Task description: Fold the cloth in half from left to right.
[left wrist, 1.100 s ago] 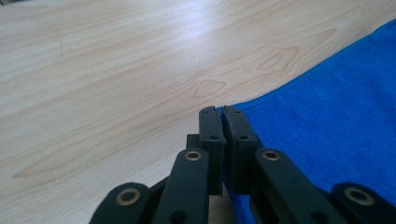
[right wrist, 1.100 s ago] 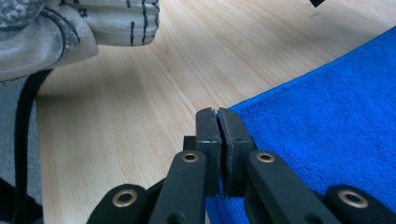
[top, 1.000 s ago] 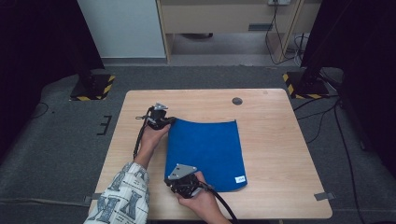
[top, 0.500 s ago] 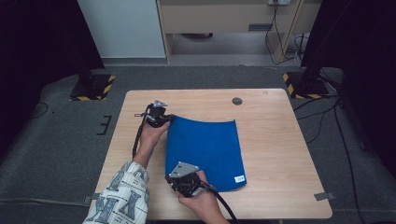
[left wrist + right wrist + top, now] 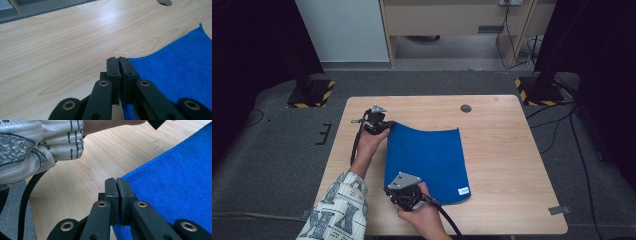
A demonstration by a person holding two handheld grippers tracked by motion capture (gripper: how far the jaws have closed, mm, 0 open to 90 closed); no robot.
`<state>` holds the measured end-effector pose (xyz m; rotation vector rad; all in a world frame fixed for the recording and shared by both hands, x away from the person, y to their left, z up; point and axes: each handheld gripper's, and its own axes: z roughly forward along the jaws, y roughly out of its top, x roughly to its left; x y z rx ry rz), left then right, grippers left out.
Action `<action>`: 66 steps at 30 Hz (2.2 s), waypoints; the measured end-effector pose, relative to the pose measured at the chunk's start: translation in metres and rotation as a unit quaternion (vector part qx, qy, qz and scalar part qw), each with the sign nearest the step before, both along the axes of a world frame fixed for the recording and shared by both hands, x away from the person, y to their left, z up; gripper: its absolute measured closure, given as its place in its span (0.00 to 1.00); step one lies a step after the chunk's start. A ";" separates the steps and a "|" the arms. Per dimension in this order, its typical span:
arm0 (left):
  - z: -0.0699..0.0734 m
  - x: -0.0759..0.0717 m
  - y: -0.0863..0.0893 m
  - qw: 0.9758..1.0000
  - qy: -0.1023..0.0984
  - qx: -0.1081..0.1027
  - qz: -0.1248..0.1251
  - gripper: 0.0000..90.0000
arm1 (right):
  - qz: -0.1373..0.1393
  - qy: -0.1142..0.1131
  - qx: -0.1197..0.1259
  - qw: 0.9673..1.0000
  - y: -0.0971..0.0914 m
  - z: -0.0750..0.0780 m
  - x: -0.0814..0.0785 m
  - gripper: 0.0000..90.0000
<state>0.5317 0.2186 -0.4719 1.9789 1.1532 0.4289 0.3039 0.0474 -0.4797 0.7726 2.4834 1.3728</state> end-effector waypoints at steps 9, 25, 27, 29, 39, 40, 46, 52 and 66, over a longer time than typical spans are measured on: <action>0.000 0.001 0.011 1.000 0.003 -0.013 -0.005 0.97 | 0.001 -0.012 0.006 1.000 0.011 0.005 -0.002 0.98; 0.015 0.003 0.025 1.000 0.003 -0.019 -0.013 0.97 | -0.004 -0.025 0.013 1.000 0.032 0.008 -0.004 0.98; 0.016 0.003 0.026 1.000 0.003 -0.017 -0.015 0.97 | -0.006 -0.026 0.015 1.000 0.033 0.008 -0.005 0.98; 0.015 0.004 0.027 1.000 0.006 -0.016 -0.016 0.97 | -0.008 -0.029 0.018 0.999 0.034 0.008 -0.006 0.98; 0.022 0.001 0.047 1.000 0.009 -0.004 -0.010 0.97 | 0.002 -0.024 0.049 0.998 0.055 0.019 -0.007 0.98; 0.024 0.001 0.049 1.000 0.008 -0.010 -0.005 0.97 | 0.002 -0.026 0.054 0.998 0.057 0.020 -0.006 0.98; 0.026 0.003 0.040 1.000 0.010 -0.008 -0.008 0.97 | -0.005 -0.009 0.068 0.998 0.044 0.020 -0.001 0.98; 0.021 0.008 0.012 1.000 0.014 -0.001 -0.017 0.96 | -0.011 -0.008 0.057 0.998 0.019 0.014 -0.002 0.98; 0.010 0.012 -0.050 0.999 0.022 0.018 -0.044 0.96 | -0.026 -0.004 0.049 0.998 -0.031 0.007 -0.008 0.98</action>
